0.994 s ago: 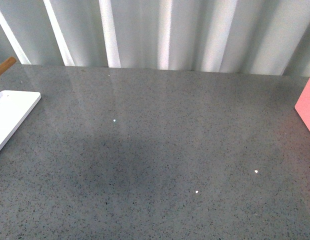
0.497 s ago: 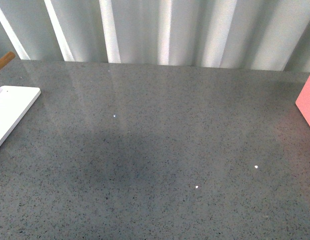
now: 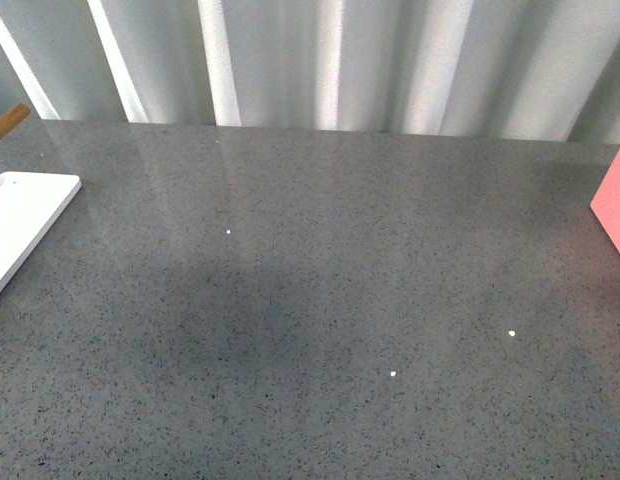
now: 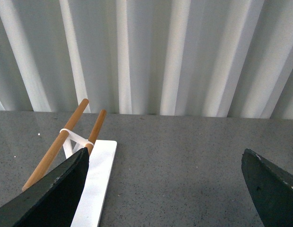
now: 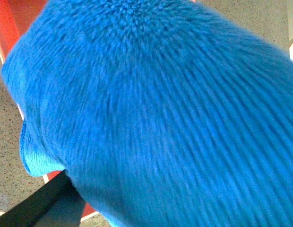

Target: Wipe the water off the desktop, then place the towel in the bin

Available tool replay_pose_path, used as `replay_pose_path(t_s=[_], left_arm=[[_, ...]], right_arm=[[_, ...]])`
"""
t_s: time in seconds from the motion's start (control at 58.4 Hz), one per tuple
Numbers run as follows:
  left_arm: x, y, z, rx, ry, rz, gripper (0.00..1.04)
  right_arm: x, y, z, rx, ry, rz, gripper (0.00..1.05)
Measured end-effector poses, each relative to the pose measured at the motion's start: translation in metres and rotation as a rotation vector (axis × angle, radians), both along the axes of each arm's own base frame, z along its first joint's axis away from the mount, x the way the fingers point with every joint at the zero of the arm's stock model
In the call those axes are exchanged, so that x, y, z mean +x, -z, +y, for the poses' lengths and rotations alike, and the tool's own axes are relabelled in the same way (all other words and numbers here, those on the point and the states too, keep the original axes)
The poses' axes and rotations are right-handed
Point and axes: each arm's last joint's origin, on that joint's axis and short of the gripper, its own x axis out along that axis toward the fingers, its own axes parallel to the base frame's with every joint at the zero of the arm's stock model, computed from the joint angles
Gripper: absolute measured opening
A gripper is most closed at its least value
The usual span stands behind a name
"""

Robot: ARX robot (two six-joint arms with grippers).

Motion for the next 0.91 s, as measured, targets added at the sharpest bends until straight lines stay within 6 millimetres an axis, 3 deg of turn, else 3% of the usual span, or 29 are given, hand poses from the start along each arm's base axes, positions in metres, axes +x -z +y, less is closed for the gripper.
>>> replay_pose_path(t_s=[0.514, 0.6, 0.668, 0.771, 0.908], left_arm=[[0.000, 0.000, 0.000, 0.000, 0.000, 0.000, 0.98], [0.000, 0.000, 0.000, 0.000, -0.005, 0.000, 0.98], [0.000, 0.000, 0.000, 0.000, 0.000, -0.002, 0.98], [0.000, 0.000, 0.000, 0.000, -0.001, -0.002, 0.98], [0.000, 0.000, 0.000, 0.000, 0.000, -0.002, 0.98]], right_arm=[[0.000, 0.001, -0.001, 0.031, -0.005, -0.050, 0.96], [-0.017, 0.031, 0.009, 0.327, -0.258, -0.602, 0.75], [-0.036, 0.040, 0.023, 0.299, -0.447, -0.934, 0.59], [-0.057, 0.037, 0.034, 0.225, -0.524, -1.135, 0.42], [-0.079, 0.051, 0.043, 0.219, -0.528, -1.149, 0.18]])
